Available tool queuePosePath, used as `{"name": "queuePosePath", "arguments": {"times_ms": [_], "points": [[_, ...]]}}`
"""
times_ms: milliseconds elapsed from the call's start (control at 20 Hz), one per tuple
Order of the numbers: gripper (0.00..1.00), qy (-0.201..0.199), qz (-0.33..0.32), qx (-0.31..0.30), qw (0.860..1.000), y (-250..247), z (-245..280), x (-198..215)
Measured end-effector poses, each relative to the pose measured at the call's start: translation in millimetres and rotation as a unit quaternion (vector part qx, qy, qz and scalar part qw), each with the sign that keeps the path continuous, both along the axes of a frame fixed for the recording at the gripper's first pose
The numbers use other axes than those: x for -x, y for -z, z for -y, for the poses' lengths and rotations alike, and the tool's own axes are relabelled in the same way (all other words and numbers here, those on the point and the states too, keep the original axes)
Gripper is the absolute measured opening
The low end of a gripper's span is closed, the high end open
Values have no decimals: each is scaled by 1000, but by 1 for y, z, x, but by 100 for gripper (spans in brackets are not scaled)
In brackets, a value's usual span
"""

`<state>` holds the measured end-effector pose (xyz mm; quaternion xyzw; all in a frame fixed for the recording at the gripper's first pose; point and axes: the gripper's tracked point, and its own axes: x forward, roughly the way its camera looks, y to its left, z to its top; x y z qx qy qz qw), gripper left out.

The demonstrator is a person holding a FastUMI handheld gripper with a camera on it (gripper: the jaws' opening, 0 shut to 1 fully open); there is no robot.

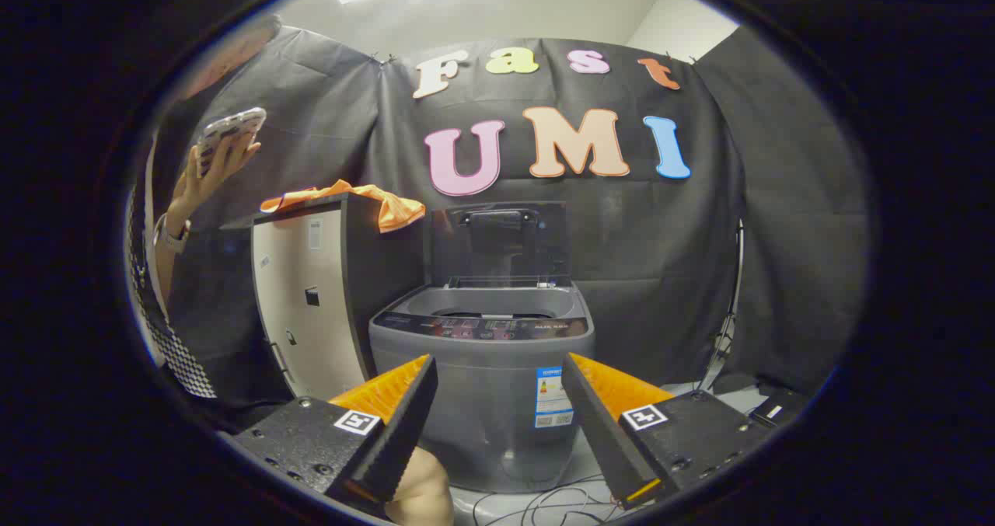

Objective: Put the clothes into the washing machine and then close the washing machine lid.

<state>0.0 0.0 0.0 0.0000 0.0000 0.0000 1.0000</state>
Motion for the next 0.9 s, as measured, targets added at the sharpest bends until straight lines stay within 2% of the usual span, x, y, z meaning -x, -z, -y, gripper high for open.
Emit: {"name": "queuePosePath", "arguments": {"times_ms": [800, 900], "points": [[97, 1, 0, 0, 1000, 0, 0, 0], [97, 13, -1, -2, 1000, -1, 4, -1]]}}
